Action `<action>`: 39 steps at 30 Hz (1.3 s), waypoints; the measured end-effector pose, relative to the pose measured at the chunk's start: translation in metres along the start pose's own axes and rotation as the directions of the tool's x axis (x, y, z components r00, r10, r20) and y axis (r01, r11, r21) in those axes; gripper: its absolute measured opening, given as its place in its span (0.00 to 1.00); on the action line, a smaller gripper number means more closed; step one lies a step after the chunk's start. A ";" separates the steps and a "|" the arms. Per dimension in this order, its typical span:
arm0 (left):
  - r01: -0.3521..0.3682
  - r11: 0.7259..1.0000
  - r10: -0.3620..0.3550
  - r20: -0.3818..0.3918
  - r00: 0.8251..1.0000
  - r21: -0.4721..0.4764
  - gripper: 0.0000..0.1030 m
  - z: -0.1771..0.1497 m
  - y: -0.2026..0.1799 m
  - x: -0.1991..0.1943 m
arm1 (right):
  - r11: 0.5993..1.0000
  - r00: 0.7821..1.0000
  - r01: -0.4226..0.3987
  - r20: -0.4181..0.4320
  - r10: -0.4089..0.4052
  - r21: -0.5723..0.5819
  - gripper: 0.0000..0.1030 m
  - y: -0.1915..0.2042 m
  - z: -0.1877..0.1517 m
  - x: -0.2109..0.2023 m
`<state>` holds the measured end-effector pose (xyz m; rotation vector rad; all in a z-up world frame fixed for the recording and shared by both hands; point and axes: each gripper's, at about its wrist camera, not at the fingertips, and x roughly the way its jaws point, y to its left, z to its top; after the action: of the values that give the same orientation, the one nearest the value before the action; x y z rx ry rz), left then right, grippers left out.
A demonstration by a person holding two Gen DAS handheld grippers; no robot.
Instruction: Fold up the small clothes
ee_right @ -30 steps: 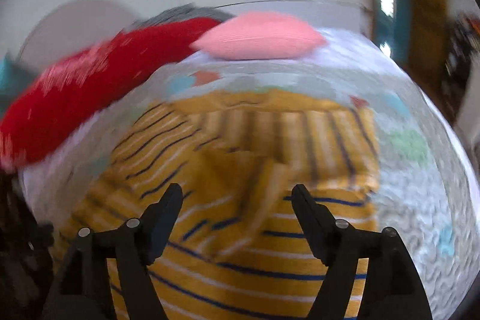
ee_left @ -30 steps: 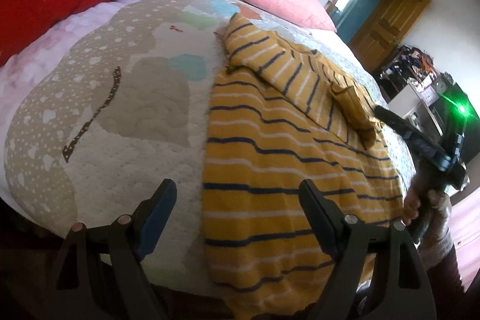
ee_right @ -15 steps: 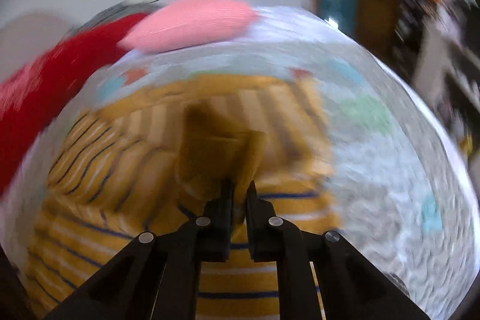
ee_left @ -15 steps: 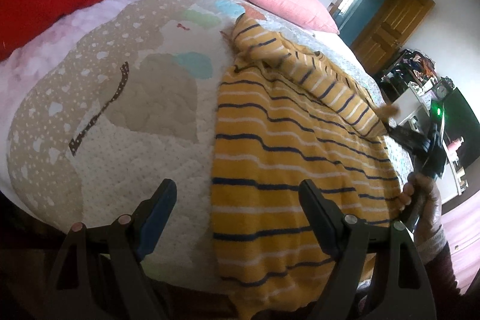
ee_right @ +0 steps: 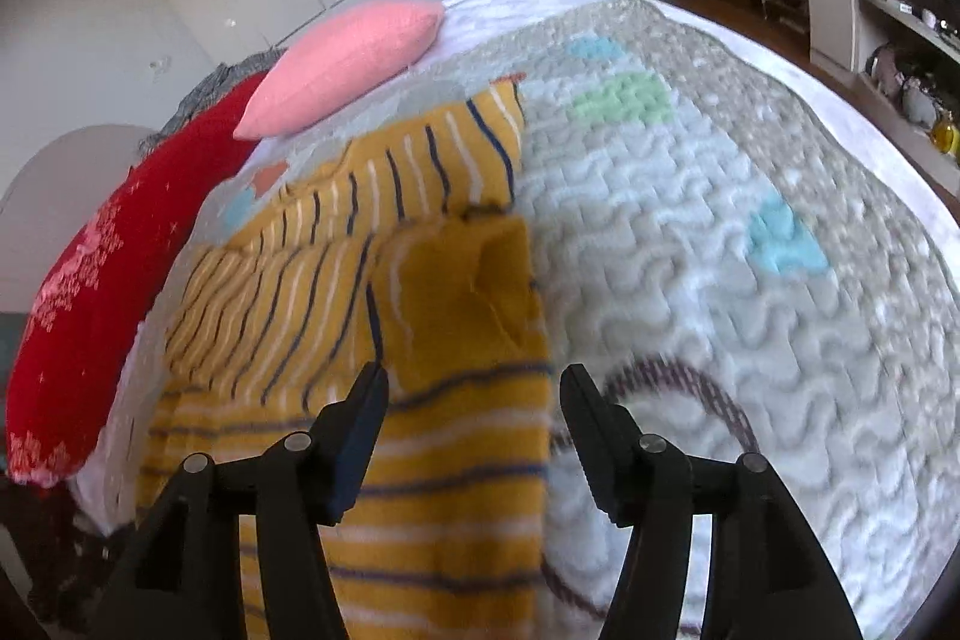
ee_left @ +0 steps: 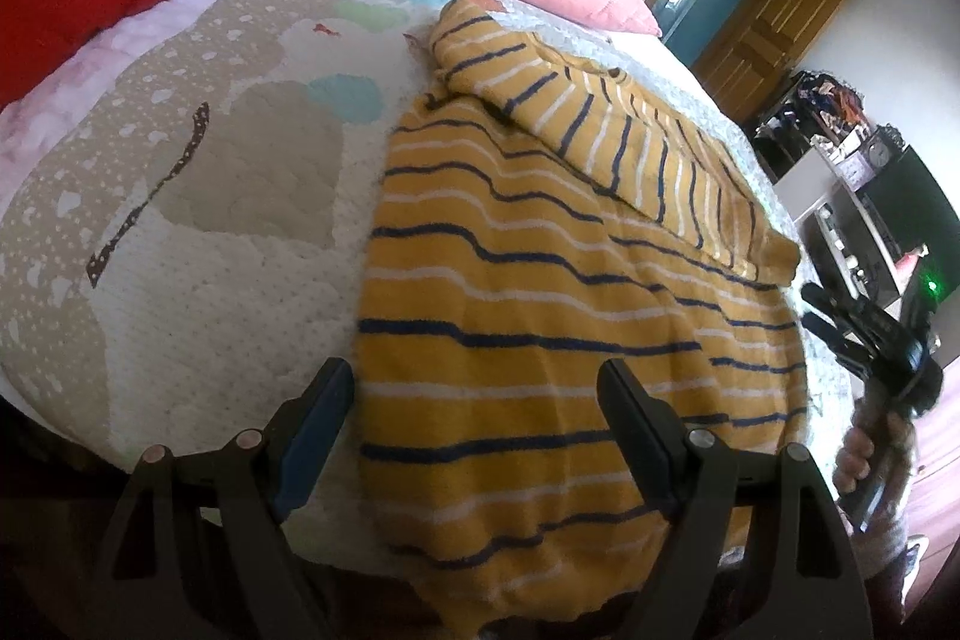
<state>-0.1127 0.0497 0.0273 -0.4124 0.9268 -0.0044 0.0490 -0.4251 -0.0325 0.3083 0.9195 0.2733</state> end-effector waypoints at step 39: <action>-0.110 0.985 0.106 0.031 0.994 0.134 0.99 -0.012 -0.022 0.021 | 0.998 0.995 0.009 0.096 -0.002 -0.068 0.99 0.006 -0.044 0.022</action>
<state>-0.1057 0.0218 0.0125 -0.2355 0.9190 0.0363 0.0251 -0.4059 -0.0713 0.2535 0.8146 0.2822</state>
